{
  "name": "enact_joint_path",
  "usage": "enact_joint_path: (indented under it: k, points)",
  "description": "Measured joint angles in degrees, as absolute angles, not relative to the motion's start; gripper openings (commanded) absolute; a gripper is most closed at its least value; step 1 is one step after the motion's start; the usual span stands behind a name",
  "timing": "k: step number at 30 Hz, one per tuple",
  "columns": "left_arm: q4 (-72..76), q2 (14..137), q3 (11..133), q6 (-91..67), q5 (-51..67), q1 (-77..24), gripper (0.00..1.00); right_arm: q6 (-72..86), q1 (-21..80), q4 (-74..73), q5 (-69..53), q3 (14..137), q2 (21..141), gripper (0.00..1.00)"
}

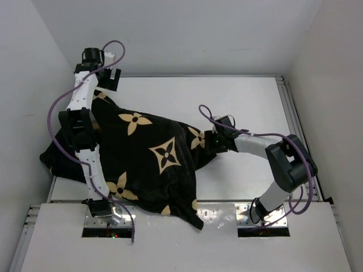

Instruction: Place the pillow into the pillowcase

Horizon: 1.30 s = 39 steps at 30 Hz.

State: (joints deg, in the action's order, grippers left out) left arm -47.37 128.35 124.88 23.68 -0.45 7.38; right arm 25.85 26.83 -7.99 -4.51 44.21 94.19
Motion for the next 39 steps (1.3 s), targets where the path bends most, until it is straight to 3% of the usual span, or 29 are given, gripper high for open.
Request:
enact_joint_path:
  k: [1,3,7,11,18,19,20,21,25,28,30,31,32,33,34,35,36,39]
  points:
    - [-47.2,127.3,124.7,23.7,-0.1,7.9,1.0,27.0,26.8,-6.2,-4.1,44.1,94.6,0.23]
    - [-46.8,125.8,124.5,23.6,0.5,8.8,1.0,28.7,26.6,-3.1,-3.6,44.1,95.9,0.0]
    - [-46.6,124.1,123.5,23.5,1.5,10.9,1.0,32.0,24.7,0.4,-3.7,45.1,98.2,0.0]
    - [-47.5,122.5,122.1,24.0,3.0,13.0,1.0,33.0,14.9,-0.5,-3.0,48.9,98.3,0.0]
    - [-48.2,116.3,114.1,25.3,4.7,20.3,1.0,28.9,3.0,-11.2,-4.1,80.8,103.9,0.0]
    - [-48.2,115.9,113.2,25.3,4.9,21.1,1.0,27.6,2.7,-11.8,-4.8,86.7,105.8,0.14]
    - [-48.2,115.6,112.2,25.3,5.1,22.1,1.0,26.5,2.7,-12.2,-5.4,91.8,107.9,0.72]
    - [-48.3,115.6,111.4,25.2,5.3,22.8,1.0,25.5,2.7,-12.9,-6.1,96.5,109.8,0.98]
    - [-48.7,115.6,108.3,24.6,7.6,23.7,1.0,22.0,2.7,-16.6,-8.2,105.4,115.0,0.99]
    - [-48.8,115.6,105.8,24.1,11.9,23.5,1.0,20.8,2.6,-18.5,-8.3,98.6,113.0,0.99]
    - [-48.9,115.5,103.2,24.1,15.1,23.2,1.0,20.9,2.3,-19.7,-7.9,89.0,108.8,0.93]
    - [-48.7,115.4,101.4,24.1,16.6,22.9,1.0,21.1,1.9,-21.3,-7.9,83.7,106.2,0.84]
    - [-48.6,115.1,99.3,24.1,17.9,22.6,1.0,21.3,1.3,-22.5,-7.9,78.7,103.3,0.7]
    - [-48.4,114.8,97.3,24.2,18.8,22.3,1.0,21.6,0.4,-24.1,-7.8,74.5,100.6,0.33]
    - [-48.0,114.3,94.8,24.2,19.3,22.0,1.0,21.9,-0.7,-26.0,-7.4,70.5,97.8,0.16]
    - [-47.8,113.8,92.5,24.2,19.5,21.5,1.0,22.4,-1.6,-27.7,-6.8,67.2,95.0,0.1]
    - [-46.3,113.1,89.7,24.2,19.3,21.1,1.0,23.6,-2.8,-27.8,-5.7,62.7,91.2,0.23]
    - [-43.2,111.2,84.5,24.1,17.7,20.5,1.0,27.5,-4.1,-27.3,-2.2,50.6,80.8,0.99]
